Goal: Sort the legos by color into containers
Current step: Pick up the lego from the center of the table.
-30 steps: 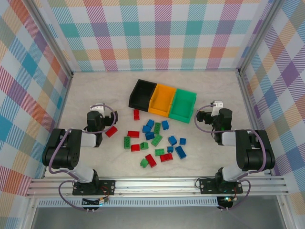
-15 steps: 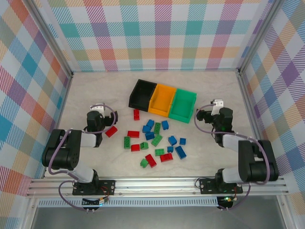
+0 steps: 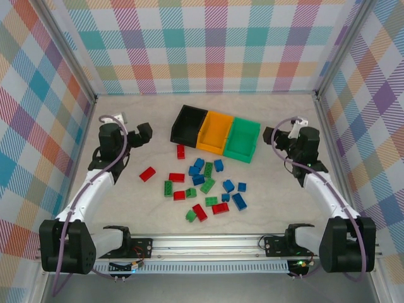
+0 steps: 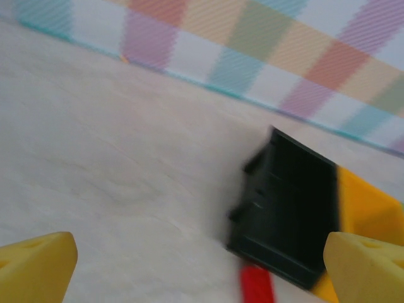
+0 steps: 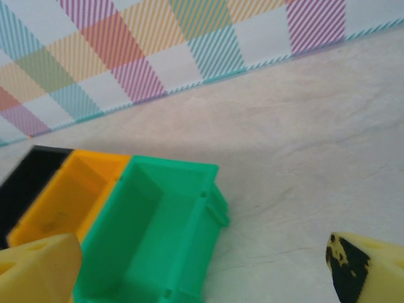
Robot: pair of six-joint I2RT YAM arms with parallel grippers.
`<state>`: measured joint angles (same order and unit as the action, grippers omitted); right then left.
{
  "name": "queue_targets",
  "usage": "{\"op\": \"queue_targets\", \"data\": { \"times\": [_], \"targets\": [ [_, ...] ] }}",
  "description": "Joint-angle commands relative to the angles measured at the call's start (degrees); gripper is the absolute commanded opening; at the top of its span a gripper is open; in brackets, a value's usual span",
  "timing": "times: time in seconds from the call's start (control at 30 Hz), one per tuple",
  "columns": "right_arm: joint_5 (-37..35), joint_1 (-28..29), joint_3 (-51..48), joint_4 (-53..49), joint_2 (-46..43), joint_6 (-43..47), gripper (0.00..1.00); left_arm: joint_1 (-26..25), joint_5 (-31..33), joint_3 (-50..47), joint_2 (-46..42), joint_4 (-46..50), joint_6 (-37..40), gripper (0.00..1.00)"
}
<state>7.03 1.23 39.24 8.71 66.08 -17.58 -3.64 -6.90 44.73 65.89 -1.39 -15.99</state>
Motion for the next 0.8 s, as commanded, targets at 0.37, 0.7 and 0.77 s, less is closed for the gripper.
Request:
{"op": "queue_targets", "data": {
  "times": [0.37, 0.7, 0.77],
  "targets": [
    [-2.6, 22.2, 1.4, -7.0, 7.3, -5.9, 0.99, -24.5, -6.1, -0.2, -3.7, 32.0, -10.3, 0.97],
    [-14.7, 24.8, -3.0, -5.7, 4.0, -6.6, 0.99, -34.0, 3.7, 10.2, 14.5, 34.3, -10.5, 0.82],
    [-16.1, 24.7, -3.2, -5.8, 3.5, -6.7, 0.99, -35.8, 6.7, 15.4, 20.6, 37.8, -9.0, 0.78]
  ]
}}
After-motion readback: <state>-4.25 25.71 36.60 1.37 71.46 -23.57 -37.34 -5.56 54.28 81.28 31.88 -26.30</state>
